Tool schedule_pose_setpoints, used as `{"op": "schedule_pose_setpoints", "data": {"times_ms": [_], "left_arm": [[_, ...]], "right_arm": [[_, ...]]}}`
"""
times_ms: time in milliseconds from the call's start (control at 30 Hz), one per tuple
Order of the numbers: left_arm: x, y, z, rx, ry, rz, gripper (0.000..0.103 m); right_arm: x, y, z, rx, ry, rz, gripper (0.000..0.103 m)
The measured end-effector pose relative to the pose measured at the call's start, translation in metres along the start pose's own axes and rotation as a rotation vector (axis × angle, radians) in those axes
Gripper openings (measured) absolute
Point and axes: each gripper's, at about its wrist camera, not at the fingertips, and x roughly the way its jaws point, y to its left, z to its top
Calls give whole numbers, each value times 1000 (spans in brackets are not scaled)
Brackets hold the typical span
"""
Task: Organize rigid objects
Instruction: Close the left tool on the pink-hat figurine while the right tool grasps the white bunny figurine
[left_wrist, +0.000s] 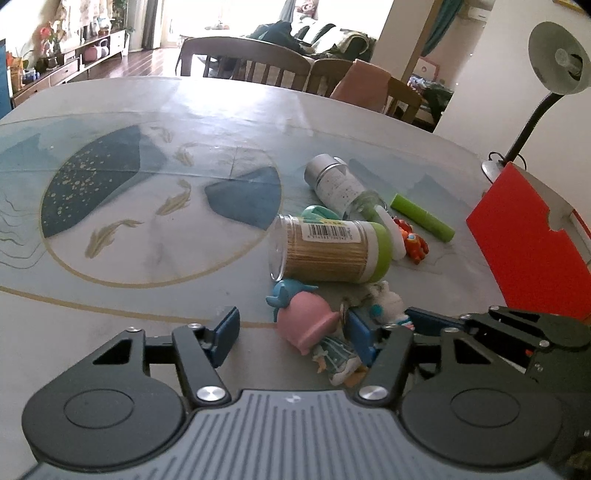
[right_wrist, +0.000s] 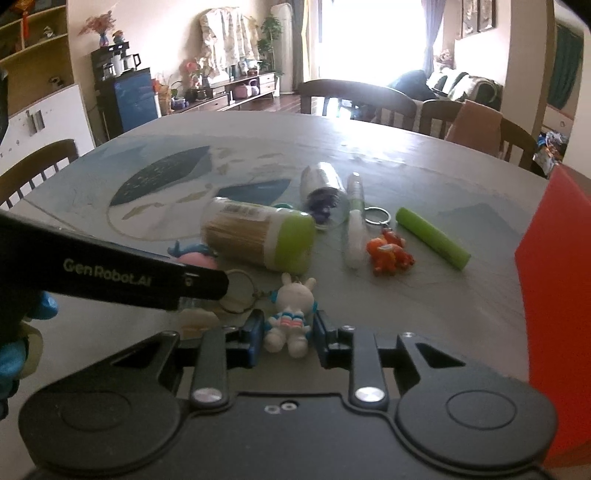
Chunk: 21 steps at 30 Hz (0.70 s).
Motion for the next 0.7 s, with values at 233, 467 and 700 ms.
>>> {"op": "schedule_pose_setpoints", "data": {"times_ms": [233, 467, 700], "left_arm": [[2, -5, 1, 23, 10, -30, 42], [-9, -5, -1, 22, 25, -59, 41], [-25, -8, -6, 44, 24, -89, 38]], "right_arm": [[-12, -5, 0, 53, -18, -20, 27], [-34, -6, 2, 70, -45, -27, 26], [-41, -17, -10, 124, -9, -71, 25]]}}
